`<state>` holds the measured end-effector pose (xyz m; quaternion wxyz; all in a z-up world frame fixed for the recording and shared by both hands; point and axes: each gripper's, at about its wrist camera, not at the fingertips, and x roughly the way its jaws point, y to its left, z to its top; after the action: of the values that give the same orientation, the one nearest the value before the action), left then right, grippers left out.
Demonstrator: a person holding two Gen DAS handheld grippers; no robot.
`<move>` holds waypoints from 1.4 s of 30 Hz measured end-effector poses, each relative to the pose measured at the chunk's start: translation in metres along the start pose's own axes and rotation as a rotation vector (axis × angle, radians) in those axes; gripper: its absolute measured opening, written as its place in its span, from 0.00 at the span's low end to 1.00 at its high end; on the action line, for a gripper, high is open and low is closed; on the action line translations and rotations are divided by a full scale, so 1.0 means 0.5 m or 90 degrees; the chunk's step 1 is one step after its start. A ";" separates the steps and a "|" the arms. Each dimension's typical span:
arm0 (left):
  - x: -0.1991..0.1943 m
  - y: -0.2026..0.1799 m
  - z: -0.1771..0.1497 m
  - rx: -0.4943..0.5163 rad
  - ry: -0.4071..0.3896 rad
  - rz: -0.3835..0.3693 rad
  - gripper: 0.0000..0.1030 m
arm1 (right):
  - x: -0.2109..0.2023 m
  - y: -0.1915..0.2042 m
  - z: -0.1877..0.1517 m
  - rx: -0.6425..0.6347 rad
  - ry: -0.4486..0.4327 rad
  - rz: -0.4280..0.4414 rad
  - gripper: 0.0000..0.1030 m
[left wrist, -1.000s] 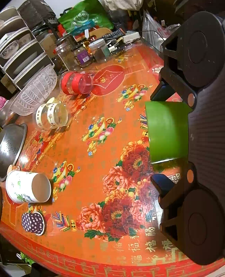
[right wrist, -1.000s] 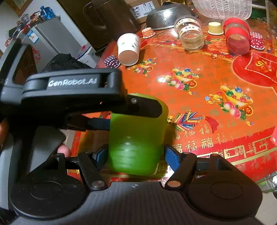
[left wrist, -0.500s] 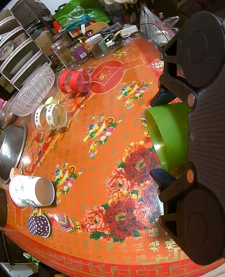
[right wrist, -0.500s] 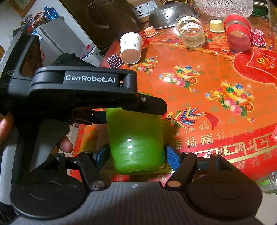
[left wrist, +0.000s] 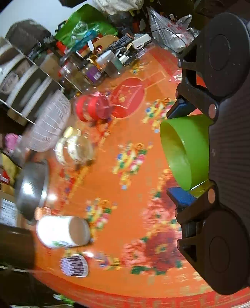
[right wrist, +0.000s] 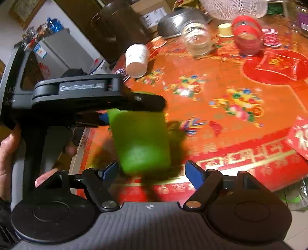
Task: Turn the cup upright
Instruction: 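Open the right gripper while the left gripper turns the cup opening upward, then lower the upright green cup onto the table with the left gripper and open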
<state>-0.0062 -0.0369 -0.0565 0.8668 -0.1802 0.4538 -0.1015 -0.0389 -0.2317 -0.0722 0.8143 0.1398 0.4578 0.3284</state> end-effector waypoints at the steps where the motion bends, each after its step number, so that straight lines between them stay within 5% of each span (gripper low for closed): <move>1: -0.005 -0.002 0.002 0.009 -0.013 0.002 0.77 | -0.008 -0.006 -0.003 0.001 -0.006 -0.002 0.77; 12: -0.096 -0.038 0.035 0.085 -0.172 0.030 0.76 | -0.080 -0.052 -0.010 0.035 -0.091 -0.017 0.80; 19: -0.153 -0.068 0.034 0.172 -0.227 0.095 0.76 | -0.085 -0.053 -0.009 0.035 -0.111 -0.020 0.81; 26: -0.135 -0.091 0.017 0.266 -0.198 0.147 0.76 | -0.093 -0.041 -0.026 -0.009 -0.175 -0.064 0.90; 28: -0.117 -0.097 0.010 0.289 -0.183 0.158 0.76 | -0.089 -0.036 -0.035 -0.026 -0.199 -0.083 0.99; 32: -0.082 -0.106 0.000 0.326 -0.152 0.164 0.76 | -0.076 -0.024 -0.056 -0.076 -0.251 -0.120 0.99; 42: -0.036 -0.113 -0.020 0.348 -0.130 0.170 0.76 | -0.063 -0.028 -0.075 -0.094 -0.297 -0.110 0.99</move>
<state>-0.0255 -0.0847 -0.0256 0.9298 0.1114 0.3400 -0.0868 -0.0762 -0.2658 -0.0795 0.9307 0.1126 0.2431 0.2492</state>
